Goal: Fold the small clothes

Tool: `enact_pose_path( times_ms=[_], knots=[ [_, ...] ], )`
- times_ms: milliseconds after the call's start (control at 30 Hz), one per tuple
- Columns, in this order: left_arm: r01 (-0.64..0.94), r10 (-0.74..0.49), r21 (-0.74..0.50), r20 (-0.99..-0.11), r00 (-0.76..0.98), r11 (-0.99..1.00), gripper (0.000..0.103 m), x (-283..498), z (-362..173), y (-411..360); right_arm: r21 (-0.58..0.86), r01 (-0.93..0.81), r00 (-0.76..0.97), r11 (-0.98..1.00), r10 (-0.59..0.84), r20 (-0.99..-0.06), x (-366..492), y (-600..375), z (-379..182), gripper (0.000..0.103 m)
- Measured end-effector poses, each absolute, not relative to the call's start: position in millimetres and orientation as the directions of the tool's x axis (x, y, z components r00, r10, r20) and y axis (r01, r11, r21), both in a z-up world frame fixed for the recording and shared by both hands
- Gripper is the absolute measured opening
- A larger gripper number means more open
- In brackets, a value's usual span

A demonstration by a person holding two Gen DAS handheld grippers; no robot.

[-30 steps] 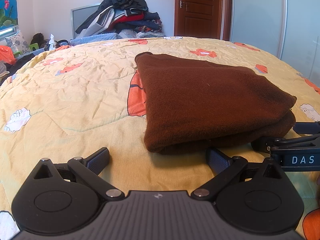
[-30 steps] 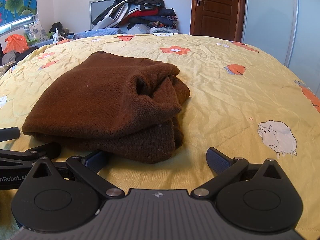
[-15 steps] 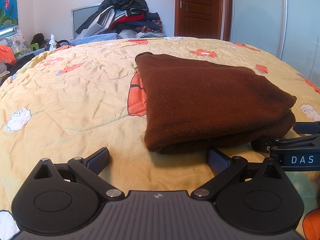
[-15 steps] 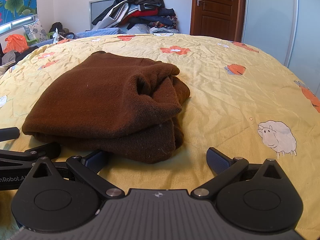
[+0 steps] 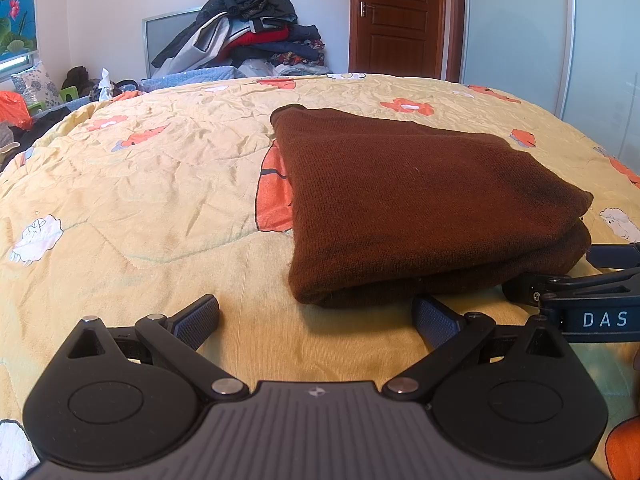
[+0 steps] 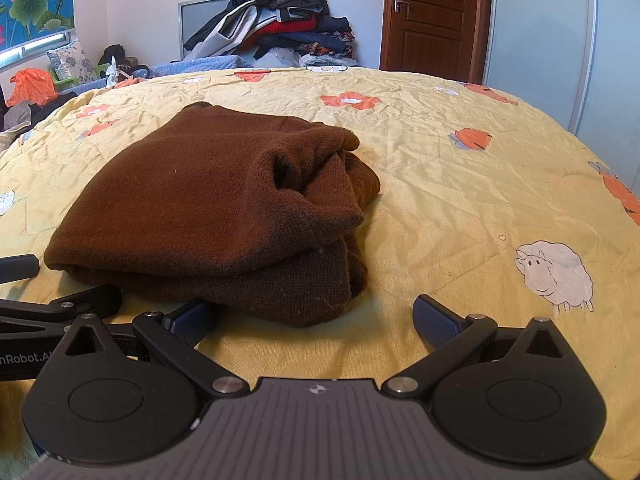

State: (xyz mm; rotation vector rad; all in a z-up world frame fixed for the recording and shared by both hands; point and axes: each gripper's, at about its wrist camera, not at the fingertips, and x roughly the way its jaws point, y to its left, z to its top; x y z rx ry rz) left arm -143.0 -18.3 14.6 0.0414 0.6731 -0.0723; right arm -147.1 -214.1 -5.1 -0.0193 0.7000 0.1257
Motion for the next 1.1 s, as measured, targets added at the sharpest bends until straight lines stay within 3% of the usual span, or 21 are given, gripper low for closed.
enact_pose_path(
  times_ms=[833,1000,1100],
  knots=[
    [0.084,-0.078,-0.02,-0.634,0.77,0.996,0.103,-149,18,-18,0.025,-0.122,0.758,0.992,0.109,-0.643,-147,-214,-5,0.103],
    [-0.003,0.016,0.022,-0.606,0.796,1.0,0.103,-160,27,-14,0.032,-0.124,0.757,0.992,0.115,-0.643,-147,-215,-4,0.103],
    [-0.018,0.05,0.06,-0.577,0.815,0.998,0.103,-157,46,5,0.112,-0.137,0.744,0.984,0.177,-0.645,-148,-231,7,0.103]
  ],
)
